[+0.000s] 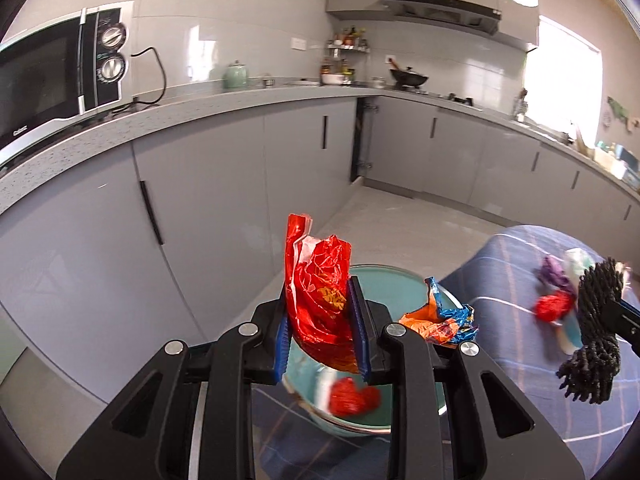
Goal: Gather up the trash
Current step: 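Move both tools over the teal bucket and release the wrappers and black net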
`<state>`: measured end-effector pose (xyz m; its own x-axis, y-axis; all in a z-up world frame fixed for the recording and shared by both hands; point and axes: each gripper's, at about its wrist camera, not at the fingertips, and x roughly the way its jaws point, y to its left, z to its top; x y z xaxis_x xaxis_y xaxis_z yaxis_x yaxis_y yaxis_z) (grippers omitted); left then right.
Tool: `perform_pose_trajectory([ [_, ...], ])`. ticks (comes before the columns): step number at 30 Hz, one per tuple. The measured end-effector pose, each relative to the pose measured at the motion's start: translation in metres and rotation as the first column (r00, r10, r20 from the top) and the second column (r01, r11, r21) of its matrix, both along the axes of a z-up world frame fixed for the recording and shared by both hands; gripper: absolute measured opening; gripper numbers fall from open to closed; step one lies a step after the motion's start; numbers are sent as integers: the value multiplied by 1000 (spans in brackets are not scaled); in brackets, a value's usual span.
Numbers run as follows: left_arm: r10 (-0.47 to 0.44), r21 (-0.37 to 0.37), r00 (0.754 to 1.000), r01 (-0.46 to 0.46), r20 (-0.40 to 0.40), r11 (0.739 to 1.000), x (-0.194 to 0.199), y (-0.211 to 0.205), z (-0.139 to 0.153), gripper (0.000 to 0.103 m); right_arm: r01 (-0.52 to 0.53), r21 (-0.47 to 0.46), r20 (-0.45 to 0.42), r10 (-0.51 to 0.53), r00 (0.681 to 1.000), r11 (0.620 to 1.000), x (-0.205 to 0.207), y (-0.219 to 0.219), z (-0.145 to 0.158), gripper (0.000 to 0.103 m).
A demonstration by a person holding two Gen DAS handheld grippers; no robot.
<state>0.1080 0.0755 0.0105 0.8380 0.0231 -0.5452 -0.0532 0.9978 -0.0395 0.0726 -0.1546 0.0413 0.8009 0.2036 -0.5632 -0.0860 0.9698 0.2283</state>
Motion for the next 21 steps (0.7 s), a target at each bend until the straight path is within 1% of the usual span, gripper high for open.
perform_pose_trajectory([
  [5,12,36,1000,-11,-18,999,9,2,-12,26,-46,-25,-39,45,998,999,27,28,-16,19],
  [10,-2,51,999,4,-53,999,20,-2,-26,26,-91,-53,-73,87,994,994,50,52,-34,19],
  [15,-25,46,994,30,-105,998,32,-8,-42,26,-112,-42,-128,106,986,993,65,62,-53,19],
  [21,-37,46,989,44,-145,998,40,-10,-56,26,-119,-37,-156,112,981,992,74,66,-63,19],
])
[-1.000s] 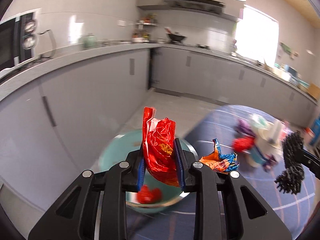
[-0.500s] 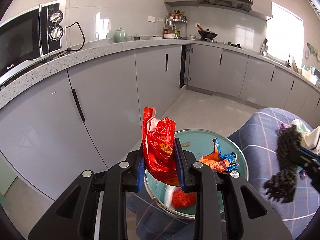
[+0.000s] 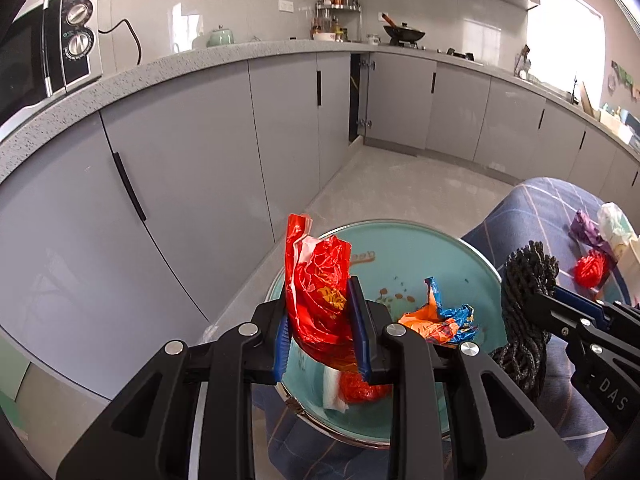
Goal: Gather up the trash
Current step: 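Move both tools over the teal bucket and release the wrappers and black net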
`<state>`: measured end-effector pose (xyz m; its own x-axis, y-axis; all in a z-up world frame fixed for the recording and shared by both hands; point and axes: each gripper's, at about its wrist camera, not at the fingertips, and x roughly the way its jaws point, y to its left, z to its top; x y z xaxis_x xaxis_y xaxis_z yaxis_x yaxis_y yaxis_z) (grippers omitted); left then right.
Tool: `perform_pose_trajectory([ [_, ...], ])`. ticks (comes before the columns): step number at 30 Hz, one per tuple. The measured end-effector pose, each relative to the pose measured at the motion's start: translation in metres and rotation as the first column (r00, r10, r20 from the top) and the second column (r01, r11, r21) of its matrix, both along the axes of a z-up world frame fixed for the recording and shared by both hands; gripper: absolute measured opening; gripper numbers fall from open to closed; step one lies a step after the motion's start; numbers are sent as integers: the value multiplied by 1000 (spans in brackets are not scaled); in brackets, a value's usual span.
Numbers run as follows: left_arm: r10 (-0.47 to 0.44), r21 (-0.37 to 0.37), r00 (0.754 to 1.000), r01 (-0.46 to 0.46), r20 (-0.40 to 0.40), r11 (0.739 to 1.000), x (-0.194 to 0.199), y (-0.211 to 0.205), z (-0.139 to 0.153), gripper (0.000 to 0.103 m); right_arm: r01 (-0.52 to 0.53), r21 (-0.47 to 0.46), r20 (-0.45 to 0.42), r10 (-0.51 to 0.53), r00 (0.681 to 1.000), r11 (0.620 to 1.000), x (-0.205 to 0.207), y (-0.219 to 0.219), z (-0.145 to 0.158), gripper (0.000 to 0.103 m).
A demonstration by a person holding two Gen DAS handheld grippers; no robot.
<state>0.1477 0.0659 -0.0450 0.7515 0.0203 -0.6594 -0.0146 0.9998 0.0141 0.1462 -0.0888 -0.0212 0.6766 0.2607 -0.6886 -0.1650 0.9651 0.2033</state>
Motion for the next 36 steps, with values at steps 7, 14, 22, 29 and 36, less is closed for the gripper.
perform_pose_trajectory([
  [7,-10,27,999,11,-44,1000,9,-3,-13,26,-17,-17,-16,16,1000,1000,11,7,-8,20],
  [14,-16,65,998,21,-67,998,14,-3,-17,29,-42,12,-39,42,998,999,19,11,-16,40],
  [22,20,114,999,-16,-33,993,8,-3,-9,67,12,37,22,-12,1000,999,5,-7,-1,44],
  [29,45,114,999,-44,-5,993,0,-8,2,90,85,28,129,-88,988,996,-28,-26,23,61],
  [36,33,100,999,-34,16,994,-11,-25,16,97,131,39,151,-135,979,991,-52,-46,31,66],
])
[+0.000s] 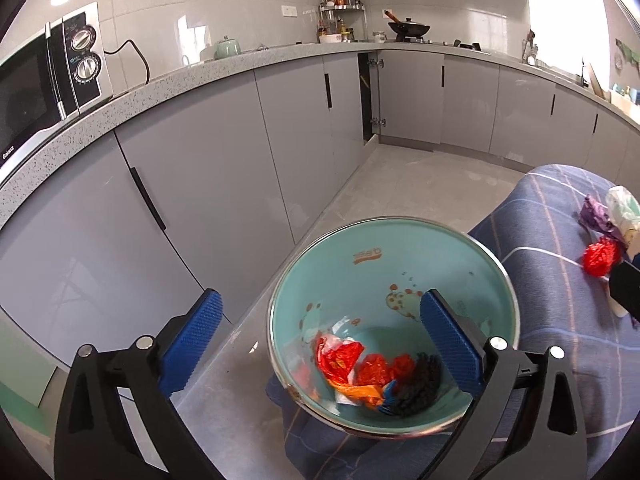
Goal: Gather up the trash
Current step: 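Move both tools over the teal bucket and release the wrappers and black net, then grasp the white sponge from the paper cup with the left tool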
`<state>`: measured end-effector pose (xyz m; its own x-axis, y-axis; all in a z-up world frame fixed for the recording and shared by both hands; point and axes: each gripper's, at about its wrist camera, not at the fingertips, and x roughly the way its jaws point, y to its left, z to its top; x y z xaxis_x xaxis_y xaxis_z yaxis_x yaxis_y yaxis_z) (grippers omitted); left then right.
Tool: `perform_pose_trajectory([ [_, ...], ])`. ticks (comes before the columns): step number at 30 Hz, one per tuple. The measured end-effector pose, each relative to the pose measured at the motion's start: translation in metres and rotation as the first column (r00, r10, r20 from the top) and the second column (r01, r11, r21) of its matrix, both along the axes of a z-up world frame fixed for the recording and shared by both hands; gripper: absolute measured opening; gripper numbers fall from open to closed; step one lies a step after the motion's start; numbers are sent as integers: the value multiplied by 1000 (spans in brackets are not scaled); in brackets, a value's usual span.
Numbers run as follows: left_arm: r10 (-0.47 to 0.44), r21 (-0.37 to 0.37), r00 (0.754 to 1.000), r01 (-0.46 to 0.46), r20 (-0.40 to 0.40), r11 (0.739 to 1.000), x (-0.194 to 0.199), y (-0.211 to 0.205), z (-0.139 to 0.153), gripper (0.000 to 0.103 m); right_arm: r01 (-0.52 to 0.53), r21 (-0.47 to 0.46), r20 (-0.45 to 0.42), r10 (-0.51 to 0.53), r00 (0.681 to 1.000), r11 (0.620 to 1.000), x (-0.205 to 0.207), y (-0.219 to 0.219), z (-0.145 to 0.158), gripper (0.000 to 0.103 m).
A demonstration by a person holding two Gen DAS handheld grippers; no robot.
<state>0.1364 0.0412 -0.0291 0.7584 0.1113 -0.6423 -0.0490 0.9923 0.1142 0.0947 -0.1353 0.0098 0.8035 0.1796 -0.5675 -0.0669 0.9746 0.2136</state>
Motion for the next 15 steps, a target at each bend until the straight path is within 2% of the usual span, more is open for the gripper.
perform_pose_trajectory([
  [15,-106,-19,994,107,17,994,-25,-50,9,97,150,21,13,-150,989,988,-49,-60,3,67],
])
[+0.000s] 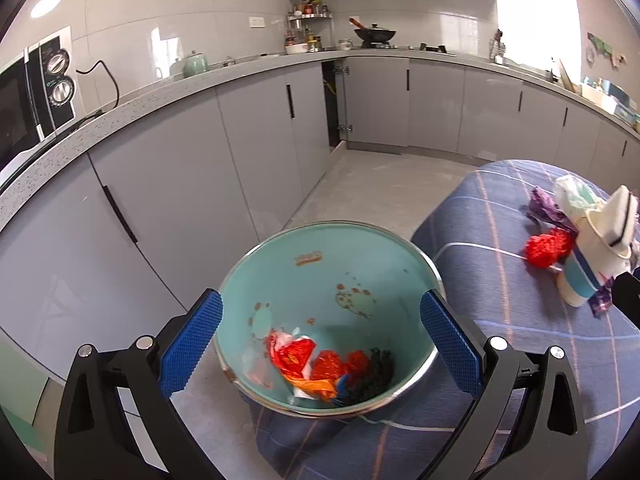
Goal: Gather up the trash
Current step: 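Grasp the white sponge from the paper cup with the left tool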
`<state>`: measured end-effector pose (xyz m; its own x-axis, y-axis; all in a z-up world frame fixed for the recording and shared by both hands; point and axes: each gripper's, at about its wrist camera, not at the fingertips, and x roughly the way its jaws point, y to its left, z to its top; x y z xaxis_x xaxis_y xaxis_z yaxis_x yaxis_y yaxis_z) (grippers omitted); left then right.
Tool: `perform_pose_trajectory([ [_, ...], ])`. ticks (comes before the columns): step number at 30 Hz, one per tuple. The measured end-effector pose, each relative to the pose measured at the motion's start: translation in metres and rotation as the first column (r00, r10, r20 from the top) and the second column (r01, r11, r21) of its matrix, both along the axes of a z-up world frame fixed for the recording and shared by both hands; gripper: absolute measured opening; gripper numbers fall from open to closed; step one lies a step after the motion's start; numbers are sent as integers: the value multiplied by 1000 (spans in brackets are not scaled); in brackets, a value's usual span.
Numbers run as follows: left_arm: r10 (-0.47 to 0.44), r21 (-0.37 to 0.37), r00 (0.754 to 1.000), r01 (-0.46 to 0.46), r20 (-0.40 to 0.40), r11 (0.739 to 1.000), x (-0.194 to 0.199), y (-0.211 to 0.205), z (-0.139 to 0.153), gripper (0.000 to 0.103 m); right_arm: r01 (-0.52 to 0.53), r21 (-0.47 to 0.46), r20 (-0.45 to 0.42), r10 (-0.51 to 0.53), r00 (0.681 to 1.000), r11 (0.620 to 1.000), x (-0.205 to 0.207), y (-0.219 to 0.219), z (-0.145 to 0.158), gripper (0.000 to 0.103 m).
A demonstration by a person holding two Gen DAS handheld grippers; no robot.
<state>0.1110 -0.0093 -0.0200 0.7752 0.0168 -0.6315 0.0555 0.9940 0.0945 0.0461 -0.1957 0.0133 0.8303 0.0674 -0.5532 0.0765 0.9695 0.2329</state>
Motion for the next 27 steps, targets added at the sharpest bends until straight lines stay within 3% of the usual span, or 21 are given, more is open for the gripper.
perform_pose_trajectory([
  [19,-191,-39,981,190,-27,981,-28,-64,-7,97,189,2,-51,-188,981,982,-46,-80,-20,66],
  [27,-258,-42,966,256,-27,966,-37,-88,-8,97,231,17,-78,-229,970,973,-55,-101,-28,56],
])
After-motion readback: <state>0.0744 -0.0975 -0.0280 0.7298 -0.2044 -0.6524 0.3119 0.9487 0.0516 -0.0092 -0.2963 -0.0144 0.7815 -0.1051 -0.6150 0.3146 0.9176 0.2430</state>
